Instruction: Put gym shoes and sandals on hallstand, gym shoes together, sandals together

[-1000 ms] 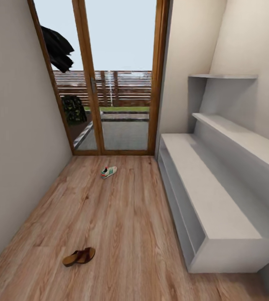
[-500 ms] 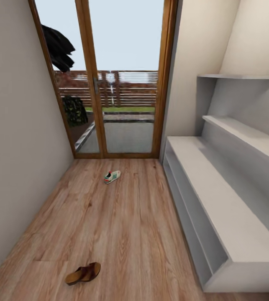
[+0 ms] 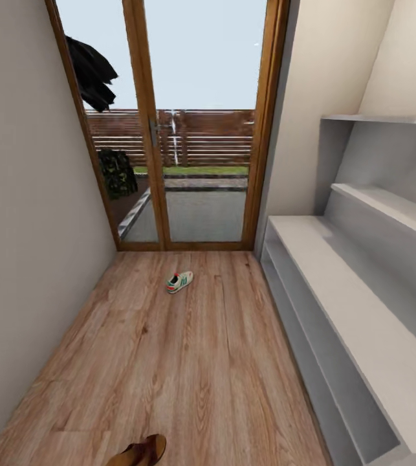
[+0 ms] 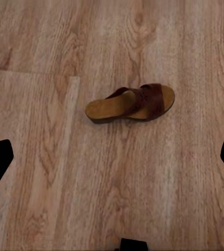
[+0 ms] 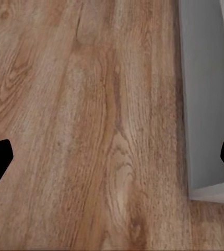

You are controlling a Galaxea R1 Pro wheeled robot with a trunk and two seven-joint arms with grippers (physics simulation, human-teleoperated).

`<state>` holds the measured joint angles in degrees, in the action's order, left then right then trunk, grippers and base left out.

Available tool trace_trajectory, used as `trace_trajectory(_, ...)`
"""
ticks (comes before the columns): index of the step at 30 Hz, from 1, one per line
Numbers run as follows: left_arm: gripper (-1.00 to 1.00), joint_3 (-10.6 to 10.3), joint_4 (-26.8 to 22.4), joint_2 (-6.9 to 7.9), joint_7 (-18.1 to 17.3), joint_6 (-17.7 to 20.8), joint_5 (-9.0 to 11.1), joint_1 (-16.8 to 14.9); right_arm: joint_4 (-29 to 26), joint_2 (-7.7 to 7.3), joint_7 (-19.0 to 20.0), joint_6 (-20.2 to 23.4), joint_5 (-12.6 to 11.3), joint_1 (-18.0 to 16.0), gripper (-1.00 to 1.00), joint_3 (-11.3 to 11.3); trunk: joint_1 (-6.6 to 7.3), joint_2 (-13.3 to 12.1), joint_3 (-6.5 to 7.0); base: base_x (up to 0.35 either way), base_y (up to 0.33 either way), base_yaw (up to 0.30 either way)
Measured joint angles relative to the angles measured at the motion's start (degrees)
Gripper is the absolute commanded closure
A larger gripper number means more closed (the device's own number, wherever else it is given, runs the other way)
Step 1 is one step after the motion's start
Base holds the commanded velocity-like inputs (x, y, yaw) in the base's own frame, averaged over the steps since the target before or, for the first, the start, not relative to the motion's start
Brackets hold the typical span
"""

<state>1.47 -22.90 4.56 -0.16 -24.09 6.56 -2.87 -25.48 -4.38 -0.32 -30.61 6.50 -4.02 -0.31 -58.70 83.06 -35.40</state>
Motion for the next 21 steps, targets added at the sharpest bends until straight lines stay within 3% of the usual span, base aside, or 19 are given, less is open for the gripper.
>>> trace_trajectory(12,-1.0,0.0,0.0,-0.01,0.0,0.0,0.0,0.0,0.0,0.0,0.0,0.0,0.0,0.0,-1.0,0.0,-0.01,0.0,0.0,0.235,0.24,0.0)
trace_trajectory(21,-1.0,0.0,0.0,0.0,0.0,0.0,0.0,0.0,0.0,0.0,0.0,0.0,-0.1,0.0,-1.0,-0.1,-0.03,0.0,0.0,0.088,0.146,0.0)
